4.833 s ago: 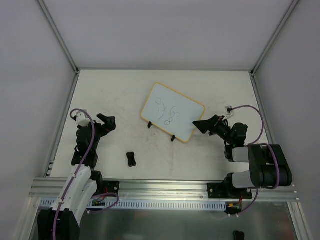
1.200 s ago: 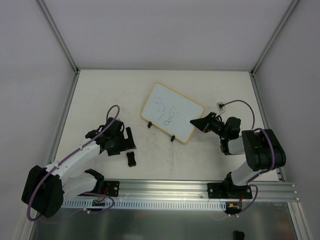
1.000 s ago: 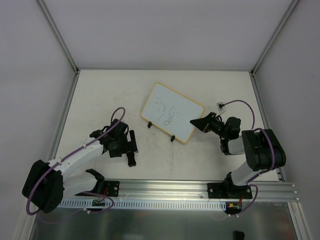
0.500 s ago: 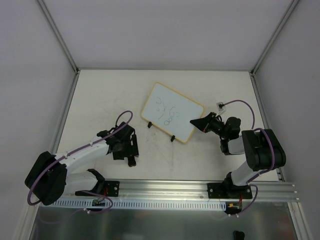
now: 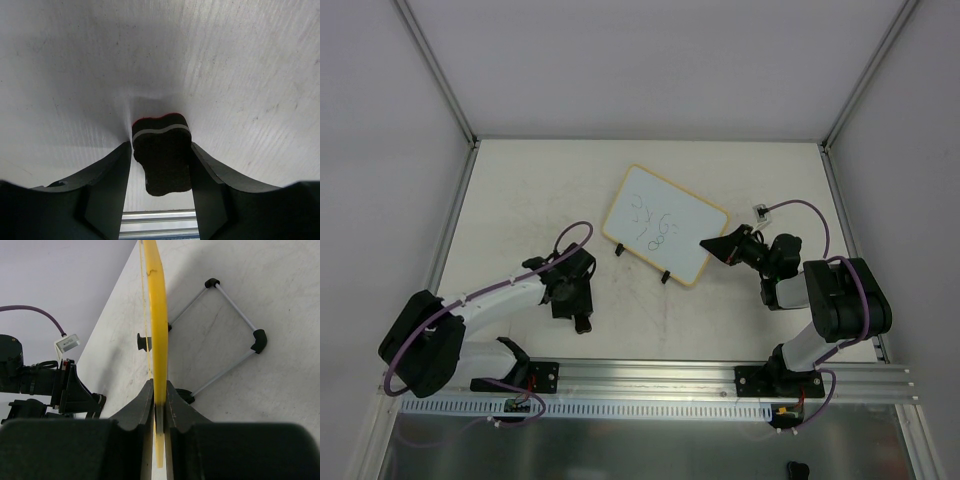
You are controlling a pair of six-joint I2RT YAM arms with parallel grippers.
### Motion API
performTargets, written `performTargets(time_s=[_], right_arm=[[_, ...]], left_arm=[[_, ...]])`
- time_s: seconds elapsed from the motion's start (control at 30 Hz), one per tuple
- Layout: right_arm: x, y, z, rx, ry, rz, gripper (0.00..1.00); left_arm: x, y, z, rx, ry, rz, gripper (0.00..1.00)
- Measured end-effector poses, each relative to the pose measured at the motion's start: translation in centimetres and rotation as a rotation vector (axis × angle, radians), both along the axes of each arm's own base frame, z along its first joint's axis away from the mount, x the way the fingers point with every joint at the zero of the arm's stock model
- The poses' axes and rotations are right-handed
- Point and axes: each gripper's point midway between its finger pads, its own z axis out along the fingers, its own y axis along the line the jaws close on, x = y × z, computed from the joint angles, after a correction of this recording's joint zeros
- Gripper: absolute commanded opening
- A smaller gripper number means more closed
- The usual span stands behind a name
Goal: Erase the whiteboard
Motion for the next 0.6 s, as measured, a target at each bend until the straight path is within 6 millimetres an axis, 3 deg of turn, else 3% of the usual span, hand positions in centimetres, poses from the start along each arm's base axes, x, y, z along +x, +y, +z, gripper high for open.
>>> performTargets(time_s=[0.43,0.53,0.6], right_arm=[[-0.01,0.00,0.00,0.000,0.000,0.000,0.00],[-0.01,0.00,0.00,0.000,0.000,0.000,0.00],[-0.01,0.00,0.00,0.000,0.000,0.000,0.00]], left_arm=[[-0.53,-0.87,-0.03,0.042,0.047,-0.050,0.58],[-0.72,-0.69,0.09,0.054,0.058,-0.051,0.56],[-0.77,-0.57,0.21,0.061,0.061,-0.048,0.48]])
